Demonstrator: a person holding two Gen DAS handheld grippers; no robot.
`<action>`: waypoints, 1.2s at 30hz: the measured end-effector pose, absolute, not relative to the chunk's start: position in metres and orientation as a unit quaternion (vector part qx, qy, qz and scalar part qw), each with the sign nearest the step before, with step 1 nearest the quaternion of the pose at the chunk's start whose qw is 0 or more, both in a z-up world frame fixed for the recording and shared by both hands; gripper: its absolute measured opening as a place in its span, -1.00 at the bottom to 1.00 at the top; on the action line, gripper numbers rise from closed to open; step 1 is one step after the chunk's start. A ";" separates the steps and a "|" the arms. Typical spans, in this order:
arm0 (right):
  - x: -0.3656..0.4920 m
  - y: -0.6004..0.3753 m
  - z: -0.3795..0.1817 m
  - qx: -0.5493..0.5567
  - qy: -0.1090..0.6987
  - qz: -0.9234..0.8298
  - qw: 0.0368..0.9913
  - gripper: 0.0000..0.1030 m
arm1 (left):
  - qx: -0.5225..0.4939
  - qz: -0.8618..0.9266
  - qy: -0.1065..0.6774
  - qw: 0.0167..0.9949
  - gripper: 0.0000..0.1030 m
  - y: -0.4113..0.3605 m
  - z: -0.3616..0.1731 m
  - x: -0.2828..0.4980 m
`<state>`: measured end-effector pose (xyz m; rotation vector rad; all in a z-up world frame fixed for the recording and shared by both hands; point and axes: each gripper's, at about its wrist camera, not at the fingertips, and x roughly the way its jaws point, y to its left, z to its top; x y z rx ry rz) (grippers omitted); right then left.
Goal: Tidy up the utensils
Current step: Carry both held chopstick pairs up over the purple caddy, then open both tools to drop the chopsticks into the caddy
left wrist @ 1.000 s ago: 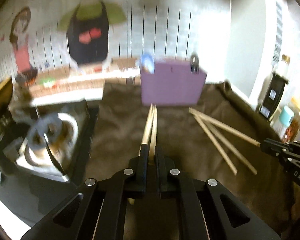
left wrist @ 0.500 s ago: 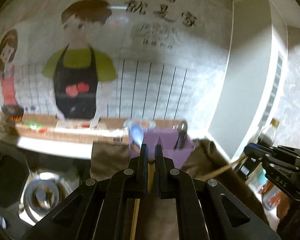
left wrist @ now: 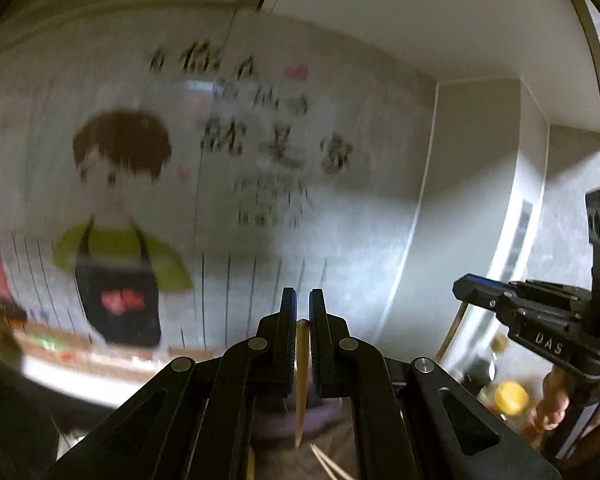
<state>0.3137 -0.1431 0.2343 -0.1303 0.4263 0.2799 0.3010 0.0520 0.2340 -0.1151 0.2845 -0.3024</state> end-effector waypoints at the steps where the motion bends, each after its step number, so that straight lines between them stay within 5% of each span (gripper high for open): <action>1: 0.319 -0.141 0.240 -0.064 0.205 0.135 0.967 -0.89 | -0.053 -0.145 0.129 0.980 -0.88 0.050 0.240 0.305; 8: 0.364 -0.130 0.240 -0.062 0.186 0.126 0.973 -0.89 | -0.063 -0.120 0.118 0.984 -0.88 0.046 0.240 0.361; 36: 0.475 -0.137 0.085 -0.025 0.308 0.148 0.940 -0.89 | -0.102 -0.111 0.233 0.961 -0.88 0.053 0.118 0.449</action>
